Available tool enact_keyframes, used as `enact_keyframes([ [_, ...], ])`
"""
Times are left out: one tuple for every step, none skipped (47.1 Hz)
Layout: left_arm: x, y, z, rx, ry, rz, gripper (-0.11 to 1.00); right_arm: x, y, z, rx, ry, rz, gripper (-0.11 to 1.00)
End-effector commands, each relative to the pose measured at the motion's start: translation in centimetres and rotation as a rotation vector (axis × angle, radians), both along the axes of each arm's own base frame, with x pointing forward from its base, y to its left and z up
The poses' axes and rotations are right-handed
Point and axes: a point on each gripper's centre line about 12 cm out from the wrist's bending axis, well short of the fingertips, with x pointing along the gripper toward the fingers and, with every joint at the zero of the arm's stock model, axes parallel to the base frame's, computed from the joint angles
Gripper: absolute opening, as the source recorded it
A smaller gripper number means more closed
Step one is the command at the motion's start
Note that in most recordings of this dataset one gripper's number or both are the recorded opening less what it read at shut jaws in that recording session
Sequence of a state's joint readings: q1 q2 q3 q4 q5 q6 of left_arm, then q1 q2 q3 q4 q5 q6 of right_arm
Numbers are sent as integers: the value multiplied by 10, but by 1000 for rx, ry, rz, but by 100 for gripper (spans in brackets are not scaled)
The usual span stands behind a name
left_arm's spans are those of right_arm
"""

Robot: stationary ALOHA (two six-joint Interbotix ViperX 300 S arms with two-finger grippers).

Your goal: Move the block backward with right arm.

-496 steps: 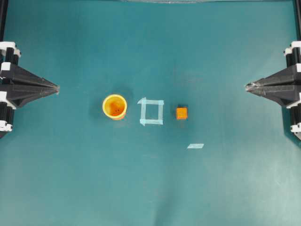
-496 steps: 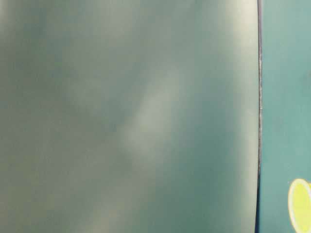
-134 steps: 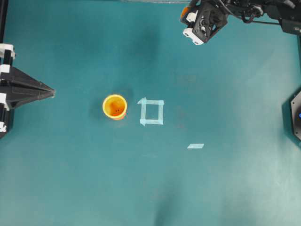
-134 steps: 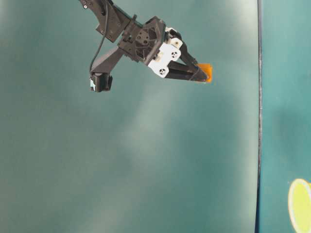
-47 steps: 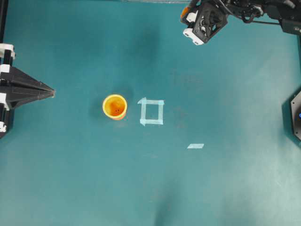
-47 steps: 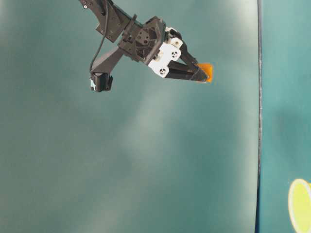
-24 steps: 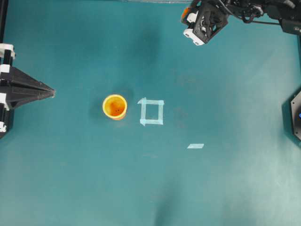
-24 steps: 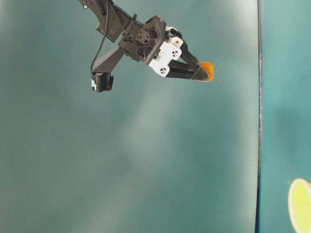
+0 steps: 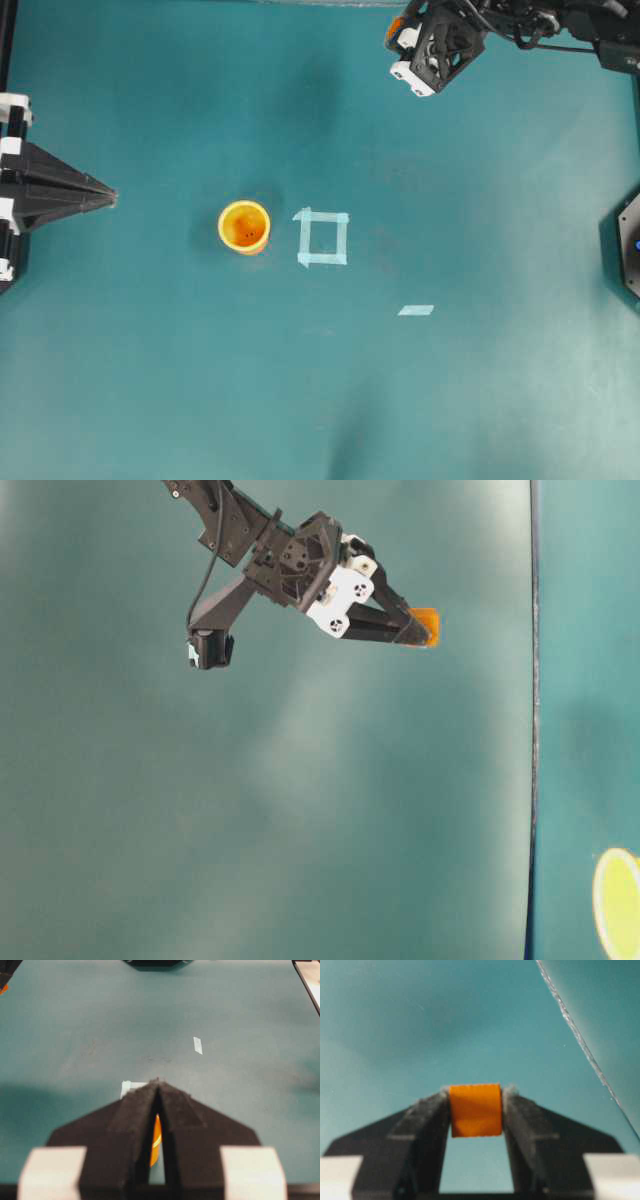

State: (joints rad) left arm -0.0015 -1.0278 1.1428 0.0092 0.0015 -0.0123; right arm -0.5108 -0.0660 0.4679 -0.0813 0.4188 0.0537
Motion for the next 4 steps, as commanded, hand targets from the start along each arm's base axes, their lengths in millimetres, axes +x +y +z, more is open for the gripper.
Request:
enact_keyframes([
  [2, 0, 13, -2, -32, 0, 0, 1, -2, 11, -15, -29, -4, 40],
  [2, 0, 14, -2, -34, 0, 0, 1, -2, 11, -16, -28, -3, 40],
  [2, 0, 14, 0, -35, 0, 0, 1, -2, 11, -16, -28, -3, 40],
  [2, 0, 14, -2, -34, 0, 0, 1, -2, 11, -16, -28, -3, 40],
])
